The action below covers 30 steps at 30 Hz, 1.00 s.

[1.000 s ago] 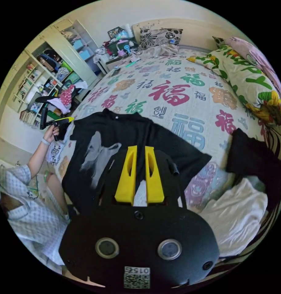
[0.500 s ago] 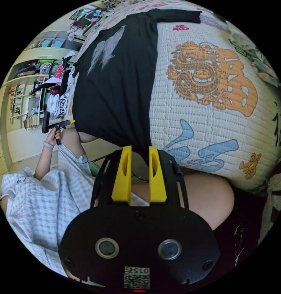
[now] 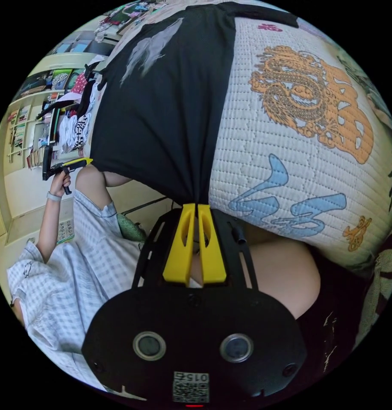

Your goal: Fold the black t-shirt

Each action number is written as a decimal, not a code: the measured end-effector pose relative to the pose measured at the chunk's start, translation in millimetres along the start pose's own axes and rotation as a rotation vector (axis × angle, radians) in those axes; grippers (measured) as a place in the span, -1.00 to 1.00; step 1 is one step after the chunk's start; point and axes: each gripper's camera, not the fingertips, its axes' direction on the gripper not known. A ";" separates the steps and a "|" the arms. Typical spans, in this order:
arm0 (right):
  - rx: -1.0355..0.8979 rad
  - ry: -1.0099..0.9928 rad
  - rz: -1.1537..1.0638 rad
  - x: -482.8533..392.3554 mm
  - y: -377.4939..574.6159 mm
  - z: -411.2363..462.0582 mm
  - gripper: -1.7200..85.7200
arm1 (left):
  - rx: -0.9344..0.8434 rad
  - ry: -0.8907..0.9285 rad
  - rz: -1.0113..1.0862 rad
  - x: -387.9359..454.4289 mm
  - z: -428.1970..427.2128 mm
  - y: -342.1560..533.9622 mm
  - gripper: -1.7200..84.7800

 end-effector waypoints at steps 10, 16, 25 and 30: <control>-0.061 0.064 -0.020 14.6 20.2 0.7 -0.95 | -0.014 -0.029 -0.031 33.4 50.0 -11.1 -0.96; -0.078 0.081 0.022 28.4 21.1 3.4 -0.92 | -0.096 -0.044 -0.052 50.5 87.7 -35.3 -0.90; 0.026 0.187 0.070 57.6 63.7 -46.6 -0.83 | 0.007 -0.222 -0.032 82.7 72.5 -43.7 -0.83; 0.363 0.198 0.076 69.3 71.1 -119.3 -0.83 | 0.233 -0.225 0.174 159.7 23.8 -114.1 -0.83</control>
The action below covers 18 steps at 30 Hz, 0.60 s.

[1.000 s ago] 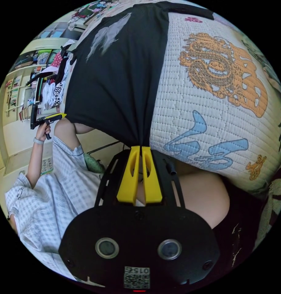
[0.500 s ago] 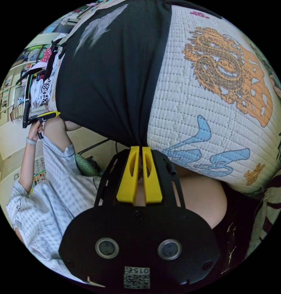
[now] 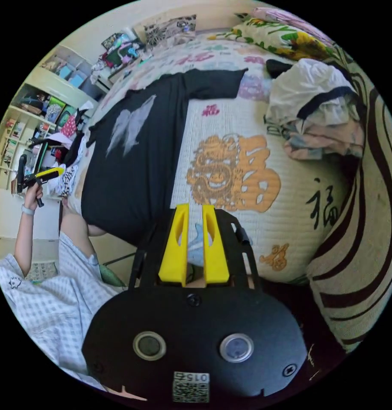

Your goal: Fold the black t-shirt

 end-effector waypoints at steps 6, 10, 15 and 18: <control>0.373 -0.123 0.085 39.1 -61.3 -45.6 -0.81 | 0.194 0.139 0.281 123.5 -3.8 -189.4 -0.80; 0.460 -0.190 0.167 69.6 -100.6 -49.1 -0.80 | 0.228 0.238 0.325 208.3 36.3 -311.9 -0.80; 0.435 -0.205 0.257 108.6 -147.6 -30.7 -0.79 | 0.112 0.225 0.360 288.0 112.0 -407.1 -0.80; 0.422 -0.267 0.273 121.4 -162.8 -17.4 -0.78 | 0.093 0.255 0.312 309.1 152.2 -440.2 -0.79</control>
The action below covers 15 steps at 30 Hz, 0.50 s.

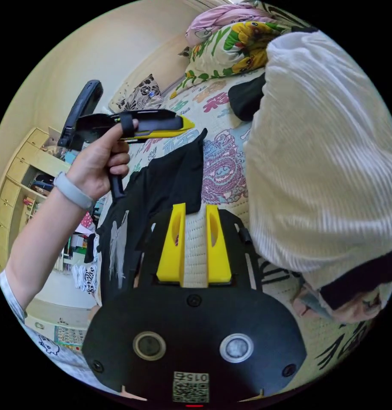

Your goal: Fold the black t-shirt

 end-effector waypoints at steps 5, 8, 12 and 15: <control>-0.014 0.013 -0.020 1.5 -9.6 18.8 -0.86 | -0.077 -0.100 -0.026 -9.0 51.8 -28.3 -0.80; -0.016 -0.034 -0.049 0.6 -13.6 25.5 -0.93 | -0.045 -0.087 -0.036 -19.2 55.5 -29.6 -0.90; 0.003 -0.006 -0.092 -13.0 -15.4 29.1 -0.96 | 0.063 0.028 -0.059 -45.0 24.7 -19.5 -0.97; 0.045 -0.005 -0.139 -29.8 -15.0 25.9 -0.97 | 0.185 0.151 -0.095 -74.1 -16.1 1.9 -0.97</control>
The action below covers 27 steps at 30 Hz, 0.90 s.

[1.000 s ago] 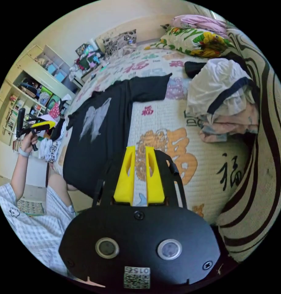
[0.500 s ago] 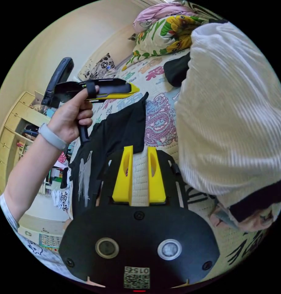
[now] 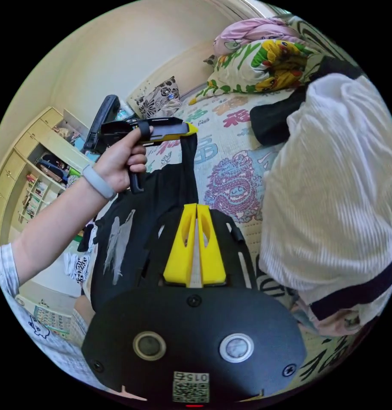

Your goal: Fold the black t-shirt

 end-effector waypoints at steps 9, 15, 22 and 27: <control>-0.016 -0.133 -0.326 -109.6 4.2 25.6 -0.97 | 0.300 0.054 -0.150 -112.2 -164.4 125.0 -0.98; -0.232 -0.164 -0.476 -175.3 35.0 119.8 -0.97 | 0.288 -0.006 -0.352 -189.5 -199.3 224.1 -0.98; -0.377 -0.198 -0.441 -192.1 60.0 211.2 -0.97 | 0.306 -0.023 -0.473 -230.9 -225.4 282.5 -0.94; -0.359 -0.147 -0.472 -195.4 60.2 239.3 -0.96 | 0.287 -0.149 -0.465 -234.5 -264.5 292.6 -0.84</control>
